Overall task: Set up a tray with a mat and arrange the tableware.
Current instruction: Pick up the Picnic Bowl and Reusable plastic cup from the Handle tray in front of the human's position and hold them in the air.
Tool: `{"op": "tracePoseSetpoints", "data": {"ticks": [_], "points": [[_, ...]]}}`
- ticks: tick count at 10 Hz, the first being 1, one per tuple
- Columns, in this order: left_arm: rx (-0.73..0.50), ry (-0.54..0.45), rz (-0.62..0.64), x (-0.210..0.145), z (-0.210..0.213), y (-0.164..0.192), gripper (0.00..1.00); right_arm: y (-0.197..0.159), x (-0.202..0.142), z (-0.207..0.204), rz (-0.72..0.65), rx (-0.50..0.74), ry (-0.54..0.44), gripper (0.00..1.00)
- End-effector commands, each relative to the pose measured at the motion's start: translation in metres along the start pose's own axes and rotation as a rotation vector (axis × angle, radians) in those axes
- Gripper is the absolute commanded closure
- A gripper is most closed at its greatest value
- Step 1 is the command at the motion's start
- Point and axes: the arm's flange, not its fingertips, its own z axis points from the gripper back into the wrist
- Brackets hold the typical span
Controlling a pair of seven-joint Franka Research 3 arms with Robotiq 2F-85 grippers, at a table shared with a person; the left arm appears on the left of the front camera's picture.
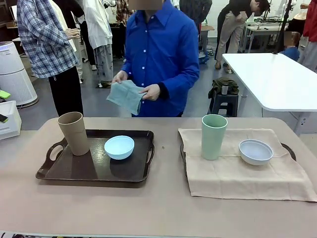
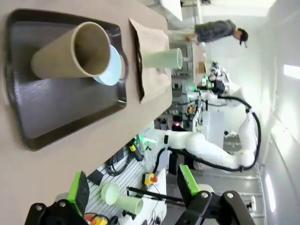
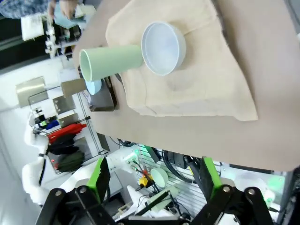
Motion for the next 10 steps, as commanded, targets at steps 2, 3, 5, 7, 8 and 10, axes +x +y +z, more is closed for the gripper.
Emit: {"op": "tracePoseSetpoints", "data": {"ticks": [2,3,5,7,8,10], "points": [[0.111,-0.146,0.063,-0.011,-0.002,0.001,0.0,-0.011,-0.02,0.0,-0.012,0.013,-0.111,0.0],[0.126,-0.162,0.084,-0.01,-0.005,0.005,0.0,-0.014,-0.022,0.0,-0.012,0.02,-0.116,0.0],[0.121,-0.123,0.13,-0.003,-0.01,0.01,0.0,-0.015,-0.02,-0.004,-0.006,0.033,-0.086,0.0],[0.115,-0.145,0.082,-0.004,0.0,0.013,0.0,-0.016,-0.021,0.005,-0.026,0.009,-0.08,0.0],[0.115,-0.145,0.082,-0.004,0.0,0.013,0.0,-0.016,-0.021,0.005,-0.026,0.009,-0.08,0.0],[0.115,-0.145,0.082,-0.004,0.0,0.013,0.0,-0.016,-0.021,0.005,-0.026,0.009,-0.08,0.0]]}}
